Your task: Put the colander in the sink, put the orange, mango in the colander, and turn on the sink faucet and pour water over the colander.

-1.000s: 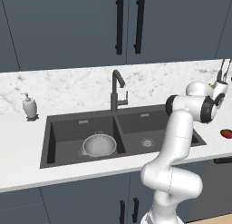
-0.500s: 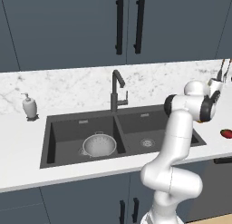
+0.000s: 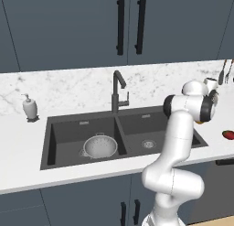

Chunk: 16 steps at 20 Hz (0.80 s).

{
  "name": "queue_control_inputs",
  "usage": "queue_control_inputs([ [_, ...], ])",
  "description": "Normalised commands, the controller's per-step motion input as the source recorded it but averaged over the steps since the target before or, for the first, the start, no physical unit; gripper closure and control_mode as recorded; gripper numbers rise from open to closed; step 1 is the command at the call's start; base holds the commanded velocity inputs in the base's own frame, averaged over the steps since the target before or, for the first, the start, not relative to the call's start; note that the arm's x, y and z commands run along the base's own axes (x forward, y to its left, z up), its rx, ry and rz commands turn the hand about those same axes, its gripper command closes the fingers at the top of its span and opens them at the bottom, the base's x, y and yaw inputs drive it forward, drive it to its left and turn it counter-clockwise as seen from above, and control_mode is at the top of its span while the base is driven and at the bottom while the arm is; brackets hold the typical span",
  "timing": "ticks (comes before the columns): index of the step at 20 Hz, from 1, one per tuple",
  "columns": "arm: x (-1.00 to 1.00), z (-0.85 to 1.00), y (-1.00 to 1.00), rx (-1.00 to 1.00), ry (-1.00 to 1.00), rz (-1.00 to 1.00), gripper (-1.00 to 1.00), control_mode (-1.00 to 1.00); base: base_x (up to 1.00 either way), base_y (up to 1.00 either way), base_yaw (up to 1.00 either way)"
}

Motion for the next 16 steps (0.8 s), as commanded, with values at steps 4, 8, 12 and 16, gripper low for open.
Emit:
queue_control_inputs([
  [4, 0.01, -0.42, 0.05, -0.13, 0.06, 0.0, 1.0, -1.0, 0.0, 0.0, 0.0],
  [8, 0.0, -0.44, -0.02, -0.16, 0.04, 0.0, 1.0, -1.0, 0.0, 0.0, 0.0],
  [12, -0.08, -0.21, -0.07, -0.1, 0.0, 0.0, 1.0, -1.0, 0.0, 0.0, 0.0],
  [16, -0.28, 0.0, 0.07, 0.01, 0.0, 0.0, 1.0, -1.0, 0.0, 0.0, 0.0],
])
